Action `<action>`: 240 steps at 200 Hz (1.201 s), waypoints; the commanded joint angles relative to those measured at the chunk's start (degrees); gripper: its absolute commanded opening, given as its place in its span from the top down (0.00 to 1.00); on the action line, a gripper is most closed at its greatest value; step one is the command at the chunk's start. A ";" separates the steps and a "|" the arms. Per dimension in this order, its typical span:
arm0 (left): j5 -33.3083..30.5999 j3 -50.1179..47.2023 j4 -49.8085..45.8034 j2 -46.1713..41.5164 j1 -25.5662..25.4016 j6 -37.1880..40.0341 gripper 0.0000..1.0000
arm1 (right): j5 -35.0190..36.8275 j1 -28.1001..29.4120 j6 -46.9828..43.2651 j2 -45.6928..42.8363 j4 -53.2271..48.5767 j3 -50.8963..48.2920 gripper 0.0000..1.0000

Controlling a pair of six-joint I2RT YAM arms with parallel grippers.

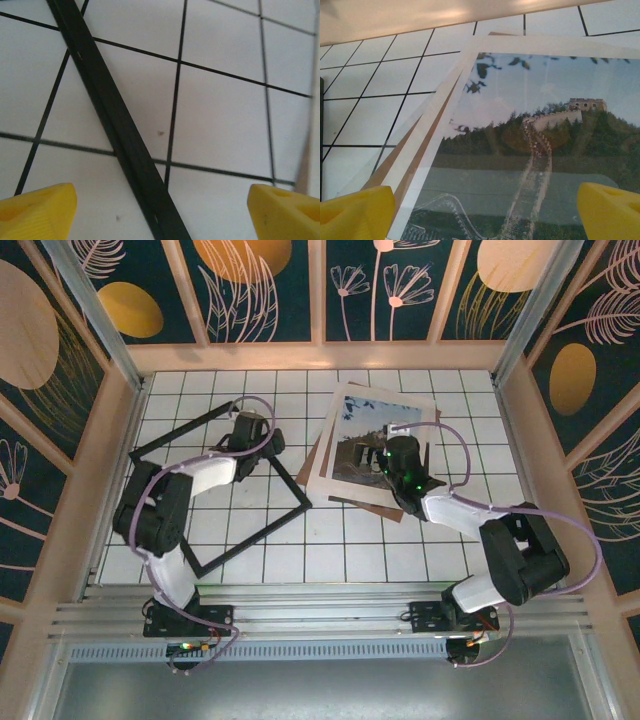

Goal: Put the photo into the frame

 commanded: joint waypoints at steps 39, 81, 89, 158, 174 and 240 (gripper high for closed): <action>-4.55 10.17 -7.18 10.56 0.11 4.18 0.22 | -0.68 -0.01 1.35 2.14 0.29 1.14 0.06; -4.96 11.41 -7.98 12.47 0.12 4.83 0.25 | -0.78 -0.01 1.40 3.23 0.65 1.23 0.06; -4.77 11.56 -8.17 12.74 0.12 4.92 0.26 | -0.85 -0.01 1.49 3.47 0.65 1.27 0.05; -0.62 11.84 -8.87 14.26 0.11 7.18 0.45 | -0.34 0.02 1.67 3.80 0.28 1.40 0.06; 1.21 11.32 -8.79 14.03 0.12 7.72 0.51 | -0.10 -0.01 1.65 3.62 0.17 1.38 0.06; 6.84 9.67 -8.96 12.17 0.07 10.68 0.63 | 0.95 -0.11 1.30 3.68 -0.75 2.24 0.05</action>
